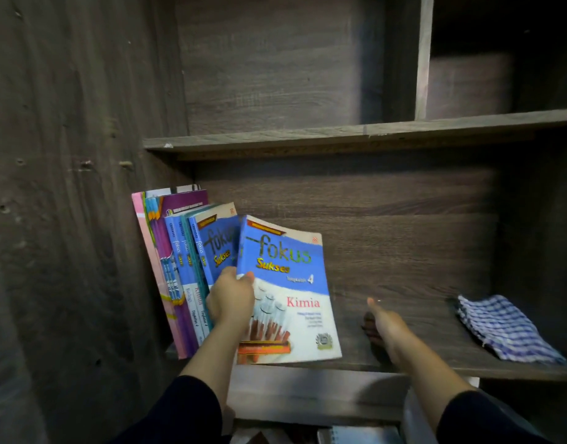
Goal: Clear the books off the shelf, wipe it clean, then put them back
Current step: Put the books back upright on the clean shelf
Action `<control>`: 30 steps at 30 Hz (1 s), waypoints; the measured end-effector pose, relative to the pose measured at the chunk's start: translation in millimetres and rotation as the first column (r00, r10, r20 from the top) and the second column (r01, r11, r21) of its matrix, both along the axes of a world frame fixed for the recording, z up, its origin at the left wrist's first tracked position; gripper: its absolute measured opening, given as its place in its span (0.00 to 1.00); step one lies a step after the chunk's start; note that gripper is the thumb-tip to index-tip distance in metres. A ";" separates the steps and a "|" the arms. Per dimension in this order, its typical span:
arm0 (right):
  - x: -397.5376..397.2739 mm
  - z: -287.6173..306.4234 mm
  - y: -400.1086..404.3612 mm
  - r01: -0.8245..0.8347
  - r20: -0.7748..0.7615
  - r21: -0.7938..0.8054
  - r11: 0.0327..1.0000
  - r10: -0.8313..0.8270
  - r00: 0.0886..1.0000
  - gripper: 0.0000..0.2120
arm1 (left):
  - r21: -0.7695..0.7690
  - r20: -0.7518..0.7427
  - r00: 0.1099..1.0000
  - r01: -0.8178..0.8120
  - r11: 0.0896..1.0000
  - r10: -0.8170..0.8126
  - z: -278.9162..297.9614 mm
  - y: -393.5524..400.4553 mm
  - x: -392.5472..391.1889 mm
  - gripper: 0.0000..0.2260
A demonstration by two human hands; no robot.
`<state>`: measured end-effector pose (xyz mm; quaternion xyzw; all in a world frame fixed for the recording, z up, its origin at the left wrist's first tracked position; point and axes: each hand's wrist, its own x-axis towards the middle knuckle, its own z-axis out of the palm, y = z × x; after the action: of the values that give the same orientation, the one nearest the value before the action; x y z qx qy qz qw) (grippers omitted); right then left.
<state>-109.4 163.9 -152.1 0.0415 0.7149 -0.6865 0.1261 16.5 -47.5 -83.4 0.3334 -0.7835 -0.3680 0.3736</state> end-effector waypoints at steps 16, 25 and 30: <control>1.7 0.0 3.4 -0.044 -0.033 0.051 0.998 0.046 0.998 0.19 | -0.381 0.008 0.991 -0.122 0.917 0.135 -26.5 -0.5 20.8 0.07; 11.1 4.1 3.9 -0.070 -0.032 0.045 0.997 0.072 0.997 0.19 | -0.897 0.401 0.889 0.330 0.295 0.222 -39.1 2.0 -1.9 0.09; 14.8 6.2 3.1 -0.076 -0.038 0.009 0.997 0.077 0.996 0.17 | -0.714 0.699 0.593 0.614 0.336 0.400 -62.0 -4.3 -24.6 0.20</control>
<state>-94.7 167.0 -145.9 0.0013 0.7209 -0.6791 0.1383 -8.1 -51.8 -145.4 0.1180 -0.9396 0.3137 0.0697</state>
